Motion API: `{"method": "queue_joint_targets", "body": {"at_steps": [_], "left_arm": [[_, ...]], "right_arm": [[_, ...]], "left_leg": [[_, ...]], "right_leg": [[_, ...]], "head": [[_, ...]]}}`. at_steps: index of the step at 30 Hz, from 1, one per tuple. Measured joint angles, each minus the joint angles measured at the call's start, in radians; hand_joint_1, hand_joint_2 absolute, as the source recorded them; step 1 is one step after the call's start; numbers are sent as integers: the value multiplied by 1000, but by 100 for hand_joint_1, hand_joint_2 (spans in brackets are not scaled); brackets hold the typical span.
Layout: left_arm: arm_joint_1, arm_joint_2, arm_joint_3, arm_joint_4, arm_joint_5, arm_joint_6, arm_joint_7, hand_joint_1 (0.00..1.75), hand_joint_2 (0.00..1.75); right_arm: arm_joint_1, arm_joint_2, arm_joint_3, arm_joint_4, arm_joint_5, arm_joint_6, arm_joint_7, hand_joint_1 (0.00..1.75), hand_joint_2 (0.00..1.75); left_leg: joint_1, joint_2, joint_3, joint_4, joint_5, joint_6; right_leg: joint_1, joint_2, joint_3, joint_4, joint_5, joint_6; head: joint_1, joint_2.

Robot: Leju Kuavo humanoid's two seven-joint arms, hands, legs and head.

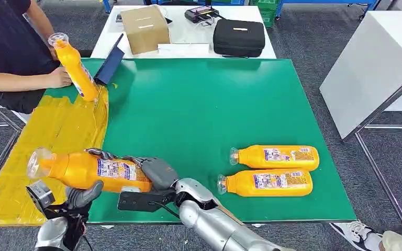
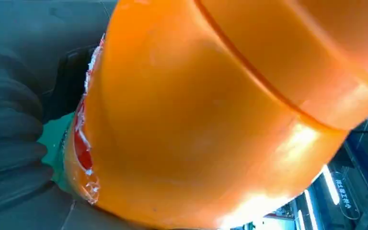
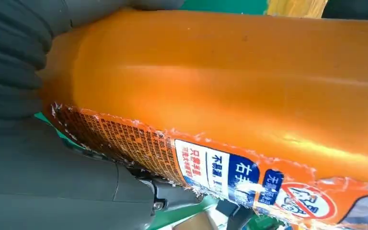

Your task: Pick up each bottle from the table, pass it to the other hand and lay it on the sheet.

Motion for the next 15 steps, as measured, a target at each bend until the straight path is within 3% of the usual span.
{"method": "queue_joint_targets", "body": {"at_steps": [1, 5, 6, 9, 12, 15], "left_arm": [[0, 0, 0, 0, -2, 0, 0, 175, 175], [0, -3, -2, -5, -70, 65, -3, 175, 175], [0, -4, -2, -13, -161, 153, -6, 175, 175], [6, 0, 1, -41, -545, 497, 31, 175, 175], [37, 19, 11, -65, -1007, 819, 143, 175, 175], [79, 45, 41, -63, -1276, 967, 259, 175, 175]], "right_arm": [[1, -1, 0, 0, 0, -1, 0, 0, 175], [3, -3, 0, 0, 10, -15, 20, 0, 175], [4, -9, -1, -2, 15, -23, 30, 0, 0], [35, -69, -30, -72, 11, -34, 40, 0, 0], [112, -185, -90, -229, -7, -3, 24, 0, 0], [204, -324, -174, -419, -40, 46, -2, 0, 0]], "left_leg": [[0, 0, 0, 0, 0, 0], [0, 0, 0, 0, 0, 0], [0, 0, 0, 0, 0, 0], [0, 0, 0, 0, 0, 0], [-2, -1, 0, 0, 0, 0], [-4, -2, -1, 0, -1, 2]], "right_leg": [[0, 0, 0, 0, 0, 0], [0, 0, 0, 0, 0, 0], [0, 0, 0, 0, 0, 0], [0, 0, 0, 0, 0, 0], [-2, -1, 1, 0, 0, 0], [-4, -1, 0, -1, 0, 1]], "head": [[-1, 0], [-1, 0], [0, 0], [-1, 0], [0, 0], [0, 0]]}}
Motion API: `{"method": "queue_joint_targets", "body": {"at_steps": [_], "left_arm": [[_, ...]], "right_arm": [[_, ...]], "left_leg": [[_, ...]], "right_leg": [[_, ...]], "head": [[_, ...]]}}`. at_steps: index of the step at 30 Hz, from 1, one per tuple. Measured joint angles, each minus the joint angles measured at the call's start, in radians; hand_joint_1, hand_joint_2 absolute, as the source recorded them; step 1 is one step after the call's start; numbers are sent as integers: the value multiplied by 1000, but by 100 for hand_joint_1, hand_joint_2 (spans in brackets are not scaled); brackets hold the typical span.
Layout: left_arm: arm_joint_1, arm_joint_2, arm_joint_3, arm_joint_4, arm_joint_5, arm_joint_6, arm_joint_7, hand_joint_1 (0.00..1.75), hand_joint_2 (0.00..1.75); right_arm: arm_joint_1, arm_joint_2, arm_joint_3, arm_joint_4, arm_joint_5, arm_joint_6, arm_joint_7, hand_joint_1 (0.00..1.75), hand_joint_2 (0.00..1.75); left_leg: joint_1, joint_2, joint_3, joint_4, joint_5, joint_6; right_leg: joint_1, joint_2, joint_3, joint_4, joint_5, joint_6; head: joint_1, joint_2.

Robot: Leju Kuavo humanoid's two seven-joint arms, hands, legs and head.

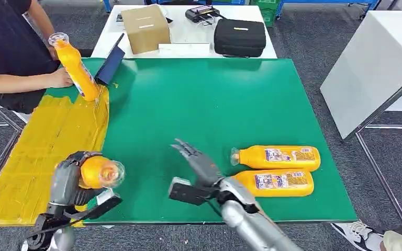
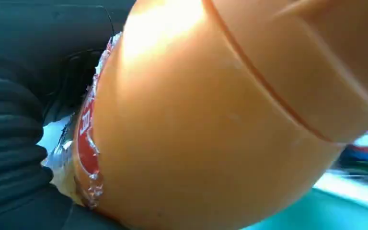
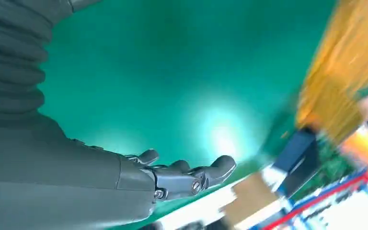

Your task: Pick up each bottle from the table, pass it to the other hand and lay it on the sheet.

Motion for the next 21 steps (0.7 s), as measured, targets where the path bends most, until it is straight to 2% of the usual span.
{"method": "queue_joint_targets", "body": {"at_steps": [4, 8, 11, 15, 16, 17, 18, 19, 21], "left_arm": [[16, 20, 22, 15, -51, 34, 29, 175, 175], [31, 49, 36, 36, -227, 101, 157, 175, 175], [44, 104, 35, 77, -239, 95, 243, 175, 175], [44, 167, 15, 150, -250, -50, 219, 175, 175], [43, 179, 11, 164, -253, -64, 206, 52, 175], [36, 190, 11, 176, -252, -69, 200, 0, 175], [28, 197, 10, 189, -252, -74, 196, 0, 175], [24, 203, 9, 199, -252, -76, 194, 0, 0], [18, 208, 6, 210, -247, -99, 175, 0, 0]], "right_arm": [[71, -95, -75, -141, -5, 27, -9, 0, 0], [145, -189, -114, -272, -43, 33, -28, 0, 0], [278, -304, -185, -406, -89, 58, -56, 0, 0], [458, -422, -294, -572, -103, 82, -82, 0, 0], [483, -438, -315, -598, -102, 90, -85, 0, 0], [502, -453, -336, -622, -100, 95, -86, 0, 0], [514, -465, -352, -642, -98, 101, -87, 0, 0], [523, -473, -362, -657, -97, 104, -87, 0, 0], [534, -485, -373, -676, -93, 111, -82, 0, 0]], "left_leg": [[0, 0, -1, 0, -1, 1], [1, 0, 0, 0, -1, 1], [0, -2, -1, 0, -1, 1], [0, -3, -2, 0, -4, 0], [0, -2, -1, 0, -4, 0], [-1, 0, -1, 0, -4, 0], [-1, 0, 1, 0, -5, 1], [-1, 1, 2, -1, -5, 1], [-1, 1, 4, -1, -5, 0]], "right_leg": [[0, 0, -2, 0, 0, 0], [1, 0, -2, 0, 0, 0], [0, -1, -2, 0, -2, 2], [0, -2, -1, 0, -3, 3], [0, -1, -1, 0, -3, 3], [-1, -1, -1, 0, -3, 3], [-1, -1, 0, 0, -3, 3], [-1, 0, 0, 0, -3, 2], [-1, 1, 1, 0, -3, 2]], "head": [[0, 0], [0, 0], [-1, 0], [0, 0], [0, 0], [0, 0], [-1, 0], [-1, 0], [-1, 0]]}}
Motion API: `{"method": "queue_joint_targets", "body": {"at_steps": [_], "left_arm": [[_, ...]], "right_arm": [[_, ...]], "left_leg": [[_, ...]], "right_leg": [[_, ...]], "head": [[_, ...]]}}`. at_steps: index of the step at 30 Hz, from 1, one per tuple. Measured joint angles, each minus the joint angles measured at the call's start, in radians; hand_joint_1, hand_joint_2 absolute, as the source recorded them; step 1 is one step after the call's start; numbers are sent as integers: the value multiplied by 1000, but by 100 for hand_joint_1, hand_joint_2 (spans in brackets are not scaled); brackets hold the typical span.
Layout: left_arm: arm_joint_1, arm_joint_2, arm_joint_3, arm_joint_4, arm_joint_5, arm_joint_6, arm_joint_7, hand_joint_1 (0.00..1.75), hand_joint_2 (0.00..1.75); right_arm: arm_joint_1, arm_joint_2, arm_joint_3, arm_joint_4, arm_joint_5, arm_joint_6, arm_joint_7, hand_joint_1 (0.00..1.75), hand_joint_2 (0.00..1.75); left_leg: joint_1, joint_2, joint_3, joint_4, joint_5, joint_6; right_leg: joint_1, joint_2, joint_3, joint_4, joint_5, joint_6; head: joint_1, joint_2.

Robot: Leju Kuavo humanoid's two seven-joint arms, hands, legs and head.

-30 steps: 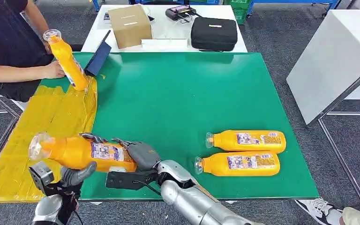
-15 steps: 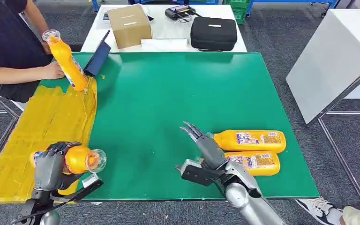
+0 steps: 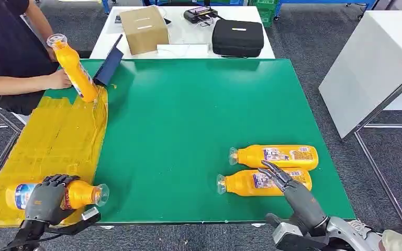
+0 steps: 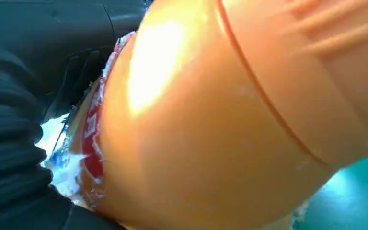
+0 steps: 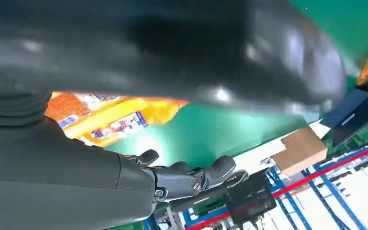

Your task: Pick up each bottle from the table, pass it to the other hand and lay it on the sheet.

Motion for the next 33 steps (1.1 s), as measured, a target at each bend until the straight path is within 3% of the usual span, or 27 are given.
{"method": "queue_joint_targets", "body": {"at_steps": [1, 2, 9, 24, 28, 33], "left_arm": [[-5, 2, -3, 9, 3, -23, -12, 0, 0], [-12, 5, -5, 19, 12, -42, -22, 0, 0], [-46, 41, -19, 85, 79, -110, -64, 0, 0], [-38, 51, -24, 66, 283, -110, -159, 0, 0], [-12, -23, 22, -7, 632, -65, -336, 0, 0], [-33, -134, 133, -153, 1149, -318, -518, 0, 0]], "right_arm": [[7, -7, -7, -8, 0, 3, 5, 0, 0], [15, -16, -13, -15, -4, 7, 12, 0, 175], [45, -71, -67, -30, -12, 48, 24, 0, 175], [18, -76, -99, -6, 41, 59, 39, 0, 175], [40, -63, -111, -6, 93, 22, 74, 0, 175], [12, -30, -109, 46, 177, 9, 114, 0, 175]], "left_leg": [[0, 0, 1, 0, 0, 0], [0, 0, 2, 0, 0, 0], [0, -1, 6, 0, 1, 0], [0, -1, 13, 0, -1, 1], [-1, -1, 9, 0, 0, 2], [-1, 0, 3, 0, 1, 4]], "right_leg": [[0, 0, 1, 0, 0, 0], [0, 0, 2, 0, 0, 0], [0, 0, 7, 0, 0, 0], [-1, -1, 5, 0, -4, 0], [-1, -1, 1, 0, -3, 2], [-1, 0, 5, 0, 1, 2]], "head": [[0, 0], [0, 0], [0, 0], [0, 0], [0, 0], [0, 0]]}}
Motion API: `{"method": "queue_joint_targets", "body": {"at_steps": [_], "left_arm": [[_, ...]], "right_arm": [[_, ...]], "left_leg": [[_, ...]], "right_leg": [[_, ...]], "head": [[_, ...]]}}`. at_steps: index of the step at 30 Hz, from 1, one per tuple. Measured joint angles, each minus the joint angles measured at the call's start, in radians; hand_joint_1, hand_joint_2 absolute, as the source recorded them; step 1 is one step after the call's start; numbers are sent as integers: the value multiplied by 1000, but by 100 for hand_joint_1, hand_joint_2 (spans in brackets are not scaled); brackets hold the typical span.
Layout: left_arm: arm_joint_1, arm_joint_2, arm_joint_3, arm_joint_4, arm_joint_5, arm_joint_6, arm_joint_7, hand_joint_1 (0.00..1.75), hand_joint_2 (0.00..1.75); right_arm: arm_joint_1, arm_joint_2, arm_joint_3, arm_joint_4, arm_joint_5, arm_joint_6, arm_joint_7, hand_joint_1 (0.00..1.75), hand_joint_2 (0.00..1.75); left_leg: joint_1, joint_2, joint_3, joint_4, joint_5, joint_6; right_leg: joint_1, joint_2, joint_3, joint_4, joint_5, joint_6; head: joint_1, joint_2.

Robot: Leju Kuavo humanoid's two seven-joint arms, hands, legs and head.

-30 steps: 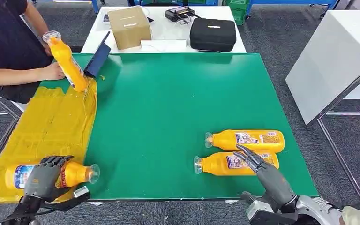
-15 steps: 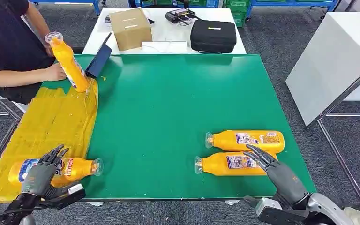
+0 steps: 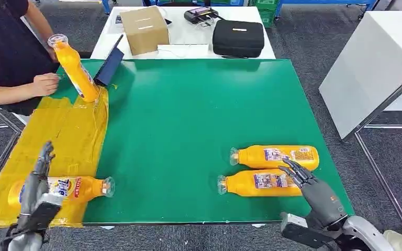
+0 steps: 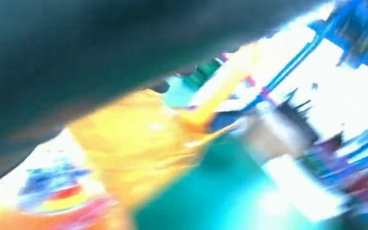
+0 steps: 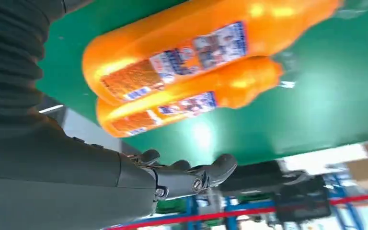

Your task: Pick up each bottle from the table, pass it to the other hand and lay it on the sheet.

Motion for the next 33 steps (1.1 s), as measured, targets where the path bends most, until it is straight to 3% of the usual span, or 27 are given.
{"method": "queue_joint_targets", "body": {"at_steps": [5, 24, 25, 26, 33], "left_arm": [[-49, -60, 94, -65, 186, -203, -15, 0, 0], [-87, -114, 143, -77, 180, -234, -21, 0, 0], [-89, -114, 143, -77, 179, -234, -21, 0, 0], [-92, -115, 143, -76, 178, -234, -21, 0, 0], [-132, -118, 120, -40, 182, -234, -24, 0, 0]], "right_arm": [[-84, 20, 2, 122, 10, 23, 12, 0, 175], [-159, 34, 13, 306, 51, 61, 30, 5, 175], [-160, 34, 16, 312, 54, 64, 32, 152, 175], [-164, 34, 19, 319, 60, 68, 33, 175, 175], [-242, 2, 128, 439, 155, 97, 66, 175, 175]], "left_leg": [[0, 0, 0, 0, 1, 0], [0, 0, -2, 0, 1, 0], [0, 0, -2, 0, 1, -1], [0, 0, -2, 0, 1, -1], [1, 0, 0, 0, 1, 0]], "right_leg": [[0, 0, -1, 0, 0, 0], [0, 0, -2, 0, -1, 0], [0, 0, -2, 0, -1, 0], [0, 0, -2, 0, -1, 0], [0, 1, -1, 0, -1, 0]], "head": [[0, 0], [0, 0], [0, 0], [0, 0], [1, 0]]}}
